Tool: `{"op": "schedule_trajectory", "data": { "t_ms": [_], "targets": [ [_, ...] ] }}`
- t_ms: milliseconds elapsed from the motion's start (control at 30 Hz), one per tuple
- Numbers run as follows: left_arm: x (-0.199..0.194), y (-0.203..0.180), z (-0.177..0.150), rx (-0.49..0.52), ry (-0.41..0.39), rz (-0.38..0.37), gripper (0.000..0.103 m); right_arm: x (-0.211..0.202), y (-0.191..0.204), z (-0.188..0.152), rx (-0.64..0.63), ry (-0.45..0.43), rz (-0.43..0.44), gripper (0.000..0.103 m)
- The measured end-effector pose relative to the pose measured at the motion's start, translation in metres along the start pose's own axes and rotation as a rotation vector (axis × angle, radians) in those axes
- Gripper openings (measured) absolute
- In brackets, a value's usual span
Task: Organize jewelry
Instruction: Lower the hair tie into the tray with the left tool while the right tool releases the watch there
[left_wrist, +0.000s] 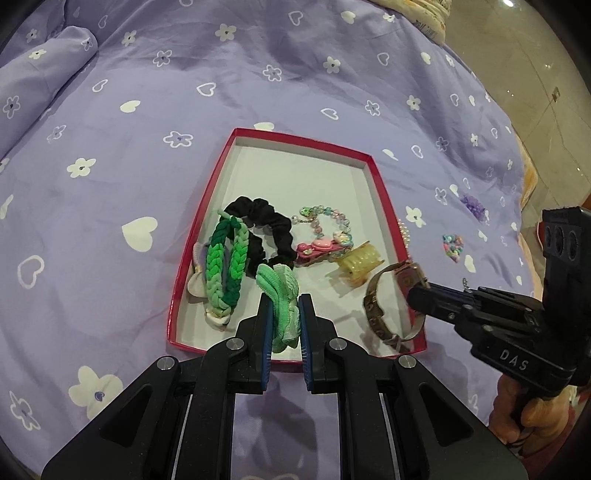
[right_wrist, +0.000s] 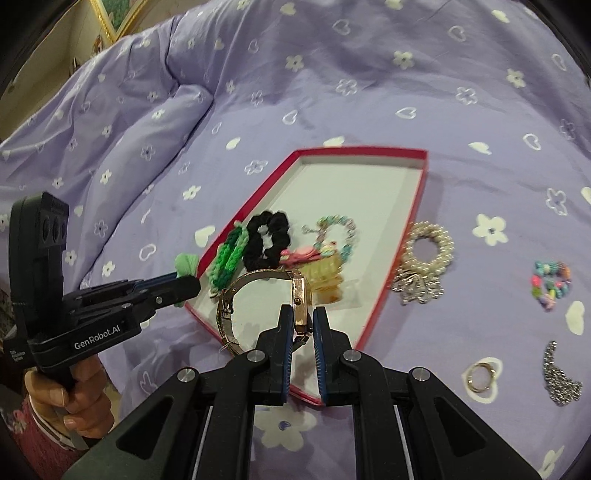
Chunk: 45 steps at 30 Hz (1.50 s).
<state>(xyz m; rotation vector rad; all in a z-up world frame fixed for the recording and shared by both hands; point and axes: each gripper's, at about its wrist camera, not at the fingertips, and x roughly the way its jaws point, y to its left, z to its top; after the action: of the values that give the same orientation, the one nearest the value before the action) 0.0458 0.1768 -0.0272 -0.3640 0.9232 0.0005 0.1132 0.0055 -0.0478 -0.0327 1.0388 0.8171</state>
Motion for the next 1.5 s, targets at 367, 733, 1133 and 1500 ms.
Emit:
{"op": "schedule_trajectory", "data": {
  "t_ms": [367,733,1133,1500],
  "targets": [
    [0.030,0.018,0.003,-0.012,0.049,0.025,0.011,0.037,0.007,0.002,-0.048,0.107,-0.063,0.010],
    [0.057,0.024,-0.003,-0.026,0.115,0.031,0.015,0.052,0.004,0.002,-0.061,0.149,-0.097,0.010],
    [0.054,0.026,-0.006,-0.048,0.106,0.043,0.034,0.053,0.004,0.001,-0.040,0.138,-0.077,0.015],
    [0.042,0.022,-0.006,-0.042,0.092,0.045,0.046,0.048,0.000,0.002,-0.016,0.119,-0.060,0.019]
  ]
}}
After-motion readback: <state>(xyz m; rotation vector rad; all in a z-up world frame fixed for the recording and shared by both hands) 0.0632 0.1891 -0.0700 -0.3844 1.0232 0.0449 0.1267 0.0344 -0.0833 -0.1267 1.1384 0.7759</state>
